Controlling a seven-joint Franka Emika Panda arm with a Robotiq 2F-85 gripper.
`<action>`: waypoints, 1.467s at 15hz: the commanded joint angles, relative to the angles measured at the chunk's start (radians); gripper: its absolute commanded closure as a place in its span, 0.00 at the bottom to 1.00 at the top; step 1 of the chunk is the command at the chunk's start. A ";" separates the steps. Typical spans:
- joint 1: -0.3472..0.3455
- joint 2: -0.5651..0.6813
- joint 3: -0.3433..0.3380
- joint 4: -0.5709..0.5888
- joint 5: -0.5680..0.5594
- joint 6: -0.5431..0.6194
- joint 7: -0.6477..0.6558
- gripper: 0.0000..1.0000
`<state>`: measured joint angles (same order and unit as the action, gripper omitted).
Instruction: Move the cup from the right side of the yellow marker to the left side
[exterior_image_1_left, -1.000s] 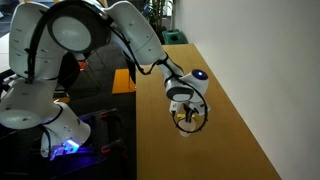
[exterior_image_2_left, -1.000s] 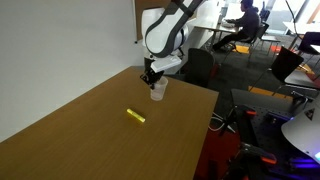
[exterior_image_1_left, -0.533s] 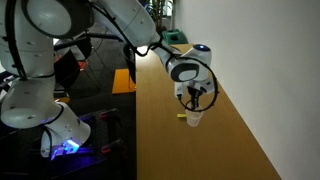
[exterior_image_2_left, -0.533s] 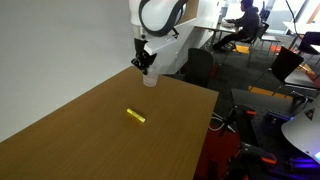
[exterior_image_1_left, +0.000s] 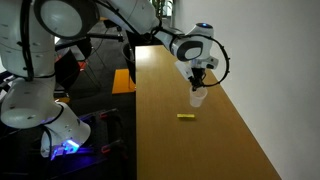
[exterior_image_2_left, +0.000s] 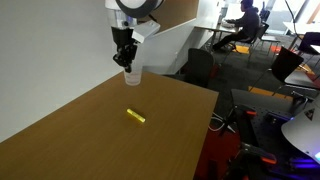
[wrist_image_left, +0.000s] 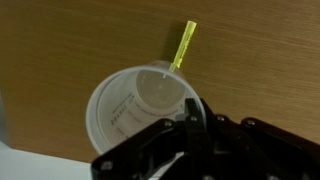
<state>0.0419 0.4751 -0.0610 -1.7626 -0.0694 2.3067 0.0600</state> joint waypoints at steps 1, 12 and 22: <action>0.002 0.079 0.041 0.130 -0.035 -0.078 -0.104 0.99; 0.084 0.351 0.134 0.477 -0.176 -0.174 -0.431 0.99; 0.127 0.522 0.183 0.697 -0.177 -0.294 -0.663 0.99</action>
<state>0.1593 0.9428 0.1130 -1.1573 -0.2289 2.0790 -0.5471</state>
